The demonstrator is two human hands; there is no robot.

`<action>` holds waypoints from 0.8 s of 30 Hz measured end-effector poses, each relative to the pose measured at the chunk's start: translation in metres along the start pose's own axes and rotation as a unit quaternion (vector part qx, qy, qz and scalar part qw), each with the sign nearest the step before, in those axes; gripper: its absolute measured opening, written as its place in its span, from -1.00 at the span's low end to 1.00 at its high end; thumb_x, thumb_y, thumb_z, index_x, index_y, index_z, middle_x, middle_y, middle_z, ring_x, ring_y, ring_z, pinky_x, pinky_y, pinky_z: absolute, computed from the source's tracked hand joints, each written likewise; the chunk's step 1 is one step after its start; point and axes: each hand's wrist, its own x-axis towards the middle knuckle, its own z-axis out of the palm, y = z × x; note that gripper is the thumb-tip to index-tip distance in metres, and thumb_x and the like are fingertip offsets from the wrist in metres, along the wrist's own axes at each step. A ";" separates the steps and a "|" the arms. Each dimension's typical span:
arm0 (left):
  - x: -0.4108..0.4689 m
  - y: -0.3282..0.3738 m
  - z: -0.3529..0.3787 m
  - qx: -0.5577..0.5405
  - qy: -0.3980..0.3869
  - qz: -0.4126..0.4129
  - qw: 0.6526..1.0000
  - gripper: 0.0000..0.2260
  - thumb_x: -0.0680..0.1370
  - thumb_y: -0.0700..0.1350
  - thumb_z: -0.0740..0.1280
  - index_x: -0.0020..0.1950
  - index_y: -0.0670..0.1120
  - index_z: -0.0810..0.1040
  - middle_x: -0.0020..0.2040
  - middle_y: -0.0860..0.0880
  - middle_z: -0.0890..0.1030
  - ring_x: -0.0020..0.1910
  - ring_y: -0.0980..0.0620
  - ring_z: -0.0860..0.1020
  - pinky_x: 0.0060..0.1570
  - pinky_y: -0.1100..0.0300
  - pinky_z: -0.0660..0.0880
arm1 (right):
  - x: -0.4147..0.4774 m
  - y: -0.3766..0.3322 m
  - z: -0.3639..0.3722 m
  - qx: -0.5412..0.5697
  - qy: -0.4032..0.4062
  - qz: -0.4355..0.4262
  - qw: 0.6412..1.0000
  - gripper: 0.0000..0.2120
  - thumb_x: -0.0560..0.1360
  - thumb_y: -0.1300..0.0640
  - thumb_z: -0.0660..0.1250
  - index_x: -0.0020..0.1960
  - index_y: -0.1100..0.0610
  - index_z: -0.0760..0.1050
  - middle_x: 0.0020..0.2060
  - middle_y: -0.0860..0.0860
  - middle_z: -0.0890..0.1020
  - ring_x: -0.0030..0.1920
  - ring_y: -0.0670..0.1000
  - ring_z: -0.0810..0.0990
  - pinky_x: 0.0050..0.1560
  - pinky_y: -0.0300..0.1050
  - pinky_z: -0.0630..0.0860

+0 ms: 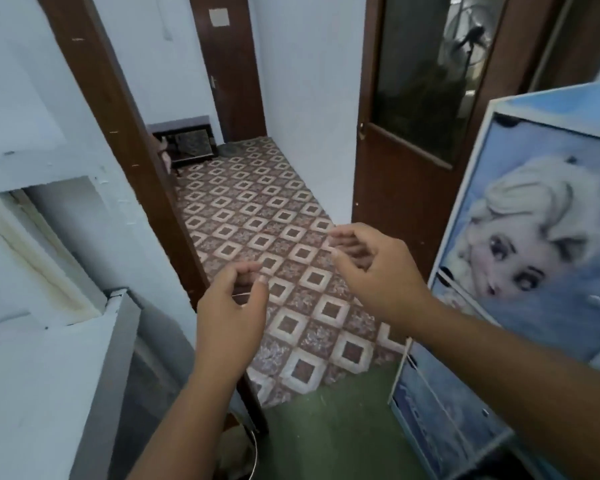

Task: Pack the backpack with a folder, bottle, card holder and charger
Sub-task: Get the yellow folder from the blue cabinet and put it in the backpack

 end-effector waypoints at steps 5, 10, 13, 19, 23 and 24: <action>-0.039 0.056 0.096 -0.071 -0.142 0.054 0.986 -0.84 0.62 -0.08 0.36 0.07 0.21 0.58 -0.10 0.24 0.63 -0.10 0.26 0.59 -0.23 0.46 0.48 | -0.067 0.005 -0.095 -0.037 0.118 0.050 0.991 -0.76 0.55 0.16 0.37 0.14 -0.12 0.56 -0.01 -0.22 0.68 0.00 -0.24 0.64 -0.09 -0.39 0.56; -0.071 0.124 0.184 -0.130 -0.238 0.122 0.955 -0.79 0.60 -0.15 0.38 0.01 0.21 0.58 -0.16 0.14 0.65 -0.19 0.23 0.59 -0.23 0.43 0.49 | -0.126 0.009 -0.167 -0.055 0.211 0.086 0.972 -0.80 0.57 0.14 0.37 0.17 -0.06 0.57 0.02 -0.23 0.65 0.03 -0.30 0.61 -0.07 -0.46 0.52; -0.094 0.149 0.221 -0.149 -0.292 0.143 0.934 -0.81 0.61 -0.12 0.38 0.02 0.21 0.59 -0.17 0.23 0.64 -0.21 0.23 0.58 -0.26 0.41 0.47 | -0.158 0.016 -0.198 -0.056 0.250 0.111 0.960 -0.81 0.57 0.13 0.38 0.13 -0.10 0.57 0.01 -0.24 0.66 0.02 -0.29 0.62 -0.06 -0.42 0.54; -0.120 0.155 0.272 -0.128 -0.328 0.141 0.925 -0.90 0.60 -0.09 0.39 0.07 0.11 0.59 -0.08 0.15 0.64 -0.13 0.28 0.58 -0.20 0.47 0.46 | -0.206 0.036 -0.238 -0.070 0.300 0.157 0.938 -0.81 0.56 0.19 0.38 0.14 -0.01 0.58 0.00 -0.15 0.67 0.01 -0.22 0.62 -0.07 -0.32 0.58; -0.108 0.141 0.289 -0.104 -0.336 0.096 0.931 -0.92 0.61 -0.14 0.38 0.07 0.02 0.59 -0.07 0.06 0.62 -0.10 0.14 0.57 -0.11 0.30 0.46 | -0.214 0.045 -0.245 -0.071 0.303 0.201 0.929 -0.81 0.57 0.18 0.38 0.13 -0.05 0.56 0.00 -0.16 0.66 0.00 -0.25 0.59 -0.10 -0.39 0.53; -0.104 0.139 0.292 -0.102 -0.343 0.089 0.930 -0.92 0.61 -0.14 0.38 0.09 0.00 0.59 -0.08 0.05 0.62 -0.10 0.11 0.57 -0.11 0.28 0.45 | -0.212 0.046 -0.244 -0.074 0.308 0.205 0.926 -0.81 0.57 0.18 0.38 0.14 -0.04 0.56 0.00 -0.16 0.66 0.00 -0.26 0.59 -0.10 -0.42 0.52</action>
